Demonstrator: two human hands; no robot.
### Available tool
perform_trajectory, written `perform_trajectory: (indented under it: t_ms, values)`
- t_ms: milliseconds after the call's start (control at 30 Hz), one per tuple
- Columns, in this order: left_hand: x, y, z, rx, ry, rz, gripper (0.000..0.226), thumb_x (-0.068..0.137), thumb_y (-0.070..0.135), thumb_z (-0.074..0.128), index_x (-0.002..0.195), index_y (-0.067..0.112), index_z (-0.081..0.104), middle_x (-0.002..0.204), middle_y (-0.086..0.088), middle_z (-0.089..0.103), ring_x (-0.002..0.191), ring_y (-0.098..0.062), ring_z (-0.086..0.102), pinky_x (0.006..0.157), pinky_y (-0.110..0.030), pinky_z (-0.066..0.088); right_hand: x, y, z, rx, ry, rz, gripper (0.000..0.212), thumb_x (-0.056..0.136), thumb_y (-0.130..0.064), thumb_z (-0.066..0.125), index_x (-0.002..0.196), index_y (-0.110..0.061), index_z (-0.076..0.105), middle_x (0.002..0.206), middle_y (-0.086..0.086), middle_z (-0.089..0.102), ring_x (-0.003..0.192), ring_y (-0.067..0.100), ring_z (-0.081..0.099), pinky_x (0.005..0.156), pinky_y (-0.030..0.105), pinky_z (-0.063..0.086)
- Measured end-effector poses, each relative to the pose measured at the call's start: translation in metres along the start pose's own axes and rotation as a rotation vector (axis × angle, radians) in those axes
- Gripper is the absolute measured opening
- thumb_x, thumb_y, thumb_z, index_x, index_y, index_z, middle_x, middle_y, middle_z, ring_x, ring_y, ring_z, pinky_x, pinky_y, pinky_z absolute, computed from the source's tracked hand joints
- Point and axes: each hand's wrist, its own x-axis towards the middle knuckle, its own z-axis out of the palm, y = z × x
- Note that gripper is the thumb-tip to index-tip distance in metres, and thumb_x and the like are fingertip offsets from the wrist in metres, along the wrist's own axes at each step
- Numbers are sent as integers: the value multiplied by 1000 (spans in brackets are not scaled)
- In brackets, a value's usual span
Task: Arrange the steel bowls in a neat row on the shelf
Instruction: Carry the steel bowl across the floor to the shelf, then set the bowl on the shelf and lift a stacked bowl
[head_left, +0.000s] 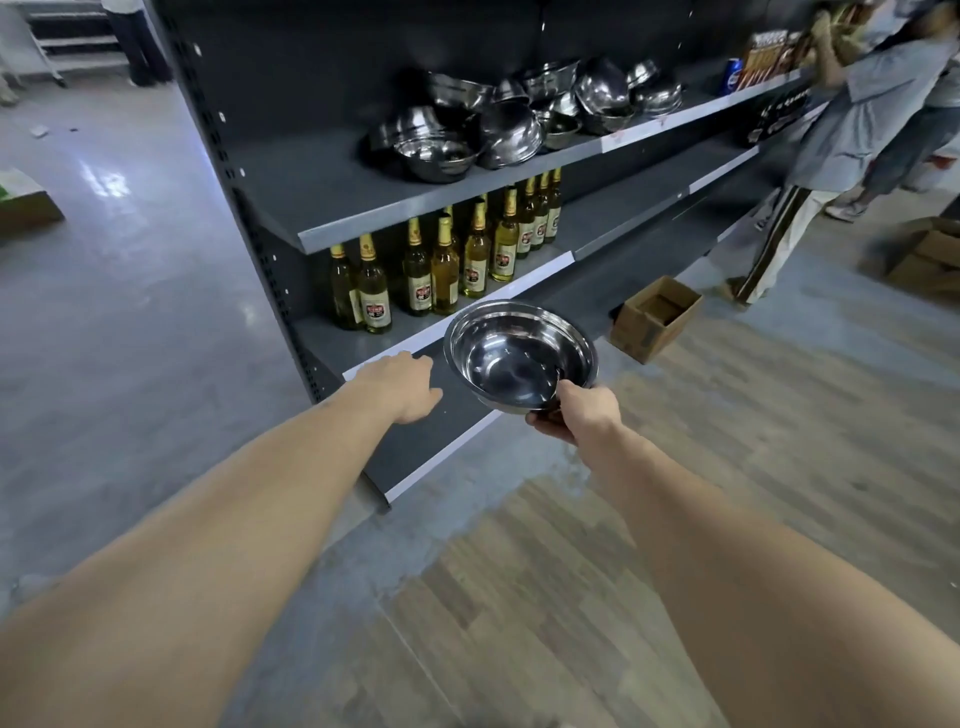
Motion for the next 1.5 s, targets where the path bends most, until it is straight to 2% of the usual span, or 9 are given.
perform_trajectory:
  t_ms: [333, 467, 533, 600, 700, 867, 1033, 1333, 1500]
  values:
    - [128, 9, -37, -45, 11, -99, 56, 98, 47, 41, 146, 18, 38, 144, -10, 45, 129, -32, 47, 99, -44, 44, 134, -78, 24, -31, -81, -29, 33, 87, -7, 47, 117, 2, 59, 80, 22, 73, 53, 32, 70, 63, 40, 64]
    - [177, 17, -62, -73, 41, -157, 54, 99, 47, 40, 145, 18, 39, 144, -10, 45, 129, -31, 47, 98, -43, 46, 193, -129, 32, -75, -133, -75, 32, 86, -6, 48, 115, 2, 58, 84, 26, 72, 46, 30, 67, 44, 31, 58]
    - [198, 18, -78, -83, 65, -188, 56, 99, 48, 41, 146, 18, 38, 143, -10, 45, 127, -31, 49, 98, -43, 47, 219, -159, 37, -77, -159, -109, 34, 85, -7, 50, 117, 2, 56, 86, 30, 72, 48, 31, 66, 48, 34, 61]
    - [215, 13, -95, -100, 108, -242, 56, 98, 48, 41, 147, 19, 39, 142, -10, 46, 126, -31, 50, 99, -44, 46, 243, -191, 45, -96, -193, -144, 32, 84, -8, 52, 115, 1, 57, 71, 24, 72, 48, 32, 66, 53, 38, 62]
    - [229, 2, -117, -105, 131, -337, 57, 97, 49, 42, 145, 18, 40, 145, -11, 44, 129, -33, 48, 101, -46, 44, 269, -233, 65, -138, -254, -181, 33, 86, -9, 52, 116, 3, 58, 73, 27, 72, 44, 30, 66, 45, 31, 58]
    - [238, -26, -139, -95, 170, -460, 56, 98, 48, 41, 144, 16, 41, 145, -13, 44, 130, -35, 47, 100, -46, 43, 283, -261, 112, -197, -412, -194, 34, 91, -12, 52, 118, 9, 55, 61, 21, 71, 43, 25, 67, 42, 26, 54]
    - [236, -56, -147, -100, 184, -563, 60, 98, 49, 40, 148, 17, 36, 147, -13, 41, 131, -35, 44, 103, -48, 42, 276, -269, 161, -207, -557, -219, 26, 97, -12, 49, 118, 2, 52, 62, 18, 72, 48, 22, 70, 44, 25, 56]
    - [221, -114, -147, -148, 213, -678, 57, 99, 46, 39, 147, 16, 35, 142, -12, 45, 128, -35, 46, 99, -47, 42, 263, -274, 251, -266, -667, -219, 29, 98, -14, 48, 117, 5, 56, 67, 19, 74, 54, 23, 72, 46, 24, 57]
    - [219, -141, -152, -157, 230, -725, 55, 99, 46, 40, 143, 13, 39, 134, -14, 48, 123, -36, 49, 95, -47, 44, 252, -271, 298, -264, -698, -208, 17, 100, -17, 48, 109, -3, 51, 69, 20, 74, 53, 24, 71, 46, 25, 57]
